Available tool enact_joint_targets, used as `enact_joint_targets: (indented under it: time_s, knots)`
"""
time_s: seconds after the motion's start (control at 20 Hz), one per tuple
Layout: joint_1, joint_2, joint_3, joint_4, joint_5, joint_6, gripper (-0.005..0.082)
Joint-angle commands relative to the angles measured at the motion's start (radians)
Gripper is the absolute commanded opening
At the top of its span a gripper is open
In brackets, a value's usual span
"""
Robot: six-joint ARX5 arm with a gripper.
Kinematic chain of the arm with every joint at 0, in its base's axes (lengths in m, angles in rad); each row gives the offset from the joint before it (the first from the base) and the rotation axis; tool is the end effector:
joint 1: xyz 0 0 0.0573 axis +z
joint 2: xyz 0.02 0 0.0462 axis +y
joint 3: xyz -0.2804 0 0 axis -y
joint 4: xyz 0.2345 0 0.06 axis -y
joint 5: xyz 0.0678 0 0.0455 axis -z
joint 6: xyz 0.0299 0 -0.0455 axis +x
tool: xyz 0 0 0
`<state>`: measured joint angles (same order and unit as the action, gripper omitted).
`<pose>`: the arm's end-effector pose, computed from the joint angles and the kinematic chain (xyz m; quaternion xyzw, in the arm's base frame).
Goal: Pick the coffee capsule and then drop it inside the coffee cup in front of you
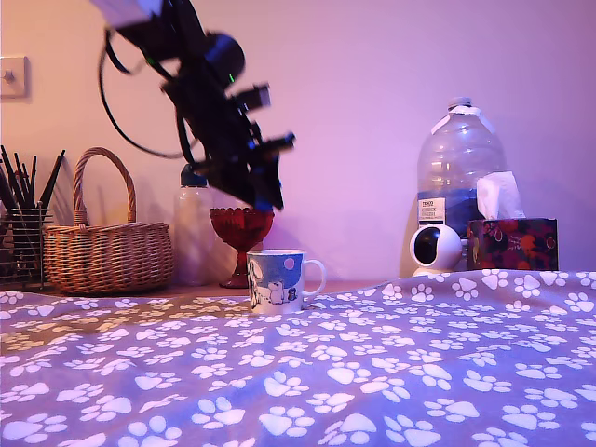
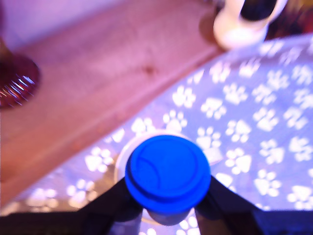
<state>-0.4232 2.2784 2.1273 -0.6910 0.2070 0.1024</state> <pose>0.4604 -0.2141 0.2682 0.0884 0.3913 -0.3033 0.8643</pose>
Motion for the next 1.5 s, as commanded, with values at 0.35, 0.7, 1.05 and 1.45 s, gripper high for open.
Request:
enact_joint_targets:
  time_s: [0.35, 0.7, 1.05, 1.45]
  knots:
    - [-0.005, 0.093, 0.04, -0.055, -0.035, 0.011, 0.0163]
    - [-0.009, 0.101, 0.04, -0.084, -0.032, 0.01, 0.0163]
    - [-0.018, 0.101, 0.04, -0.096, -0.031, 0.01, 0.0163]
    - [-0.018, 0.1, 0.048, -0.089, -0.032, 0.011, 0.0167]
